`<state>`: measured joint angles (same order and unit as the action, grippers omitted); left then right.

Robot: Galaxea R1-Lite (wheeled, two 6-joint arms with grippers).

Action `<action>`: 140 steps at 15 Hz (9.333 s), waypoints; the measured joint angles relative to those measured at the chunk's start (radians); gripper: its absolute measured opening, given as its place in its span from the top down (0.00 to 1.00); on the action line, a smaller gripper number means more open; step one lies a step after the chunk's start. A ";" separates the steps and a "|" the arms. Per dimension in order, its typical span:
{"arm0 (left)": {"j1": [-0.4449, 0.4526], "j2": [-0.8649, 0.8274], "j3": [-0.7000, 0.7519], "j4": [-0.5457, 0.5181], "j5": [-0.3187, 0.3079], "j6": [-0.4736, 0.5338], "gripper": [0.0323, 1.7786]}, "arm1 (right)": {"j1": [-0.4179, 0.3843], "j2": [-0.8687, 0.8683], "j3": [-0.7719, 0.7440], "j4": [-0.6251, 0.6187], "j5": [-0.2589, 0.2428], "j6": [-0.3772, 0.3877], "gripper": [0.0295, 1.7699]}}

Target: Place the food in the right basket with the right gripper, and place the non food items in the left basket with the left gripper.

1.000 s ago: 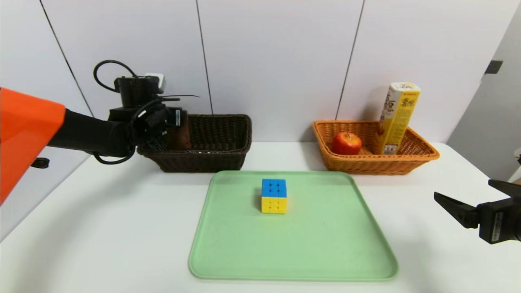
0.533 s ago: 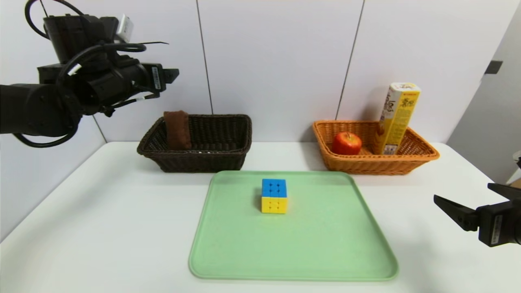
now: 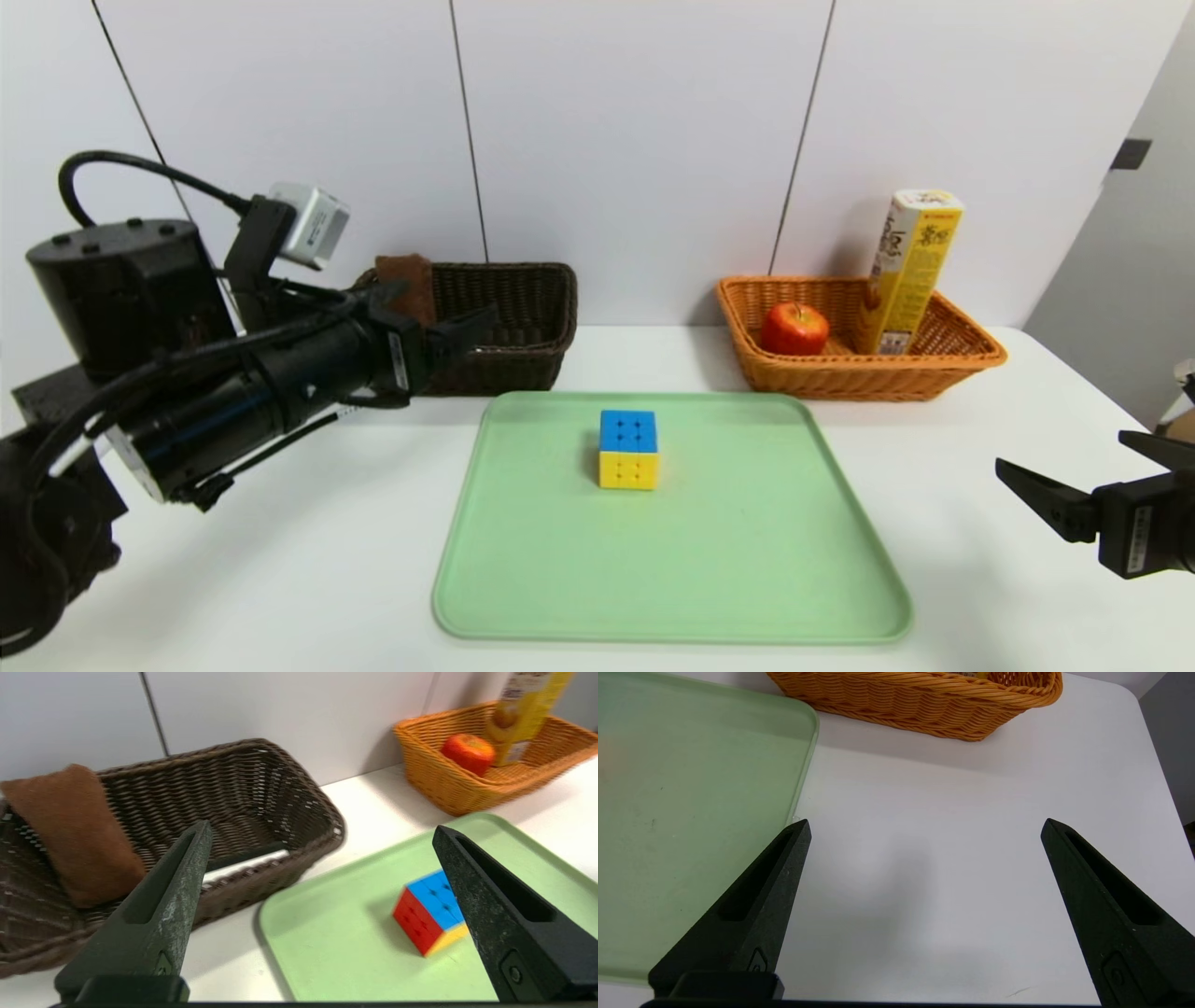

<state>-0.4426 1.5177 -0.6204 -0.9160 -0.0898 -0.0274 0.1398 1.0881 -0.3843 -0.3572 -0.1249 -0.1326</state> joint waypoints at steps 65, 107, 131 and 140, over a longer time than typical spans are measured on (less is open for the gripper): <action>-0.326 0.750 -0.073 -0.606 0.258 -0.026 0.15 | 0.000 0.045 0.023 -0.006 -0.008 -0.010 0.03; 0.153 0.552 -0.663 0.325 0.063 0.104 0.49 | 0.000 -0.032 0.042 -0.007 -0.001 -0.006 0.03; 0.170 0.510 -0.743 0.413 0.122 0.095 0.15 | 0.001 -0.033 0.038 -0.011 -0.003 0.016 0.03; 0.260 -0.082 -0.241 0.514 0.297 0.027 0.08 | -0.060 -0.154 0.024 0.023 -0.009 0.004 0.03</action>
<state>-0.1821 1.4360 -0.8611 -0.4015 0.2072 -0.0009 0.0794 0.9336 -0.3606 -0.3343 -0.1336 -0.1283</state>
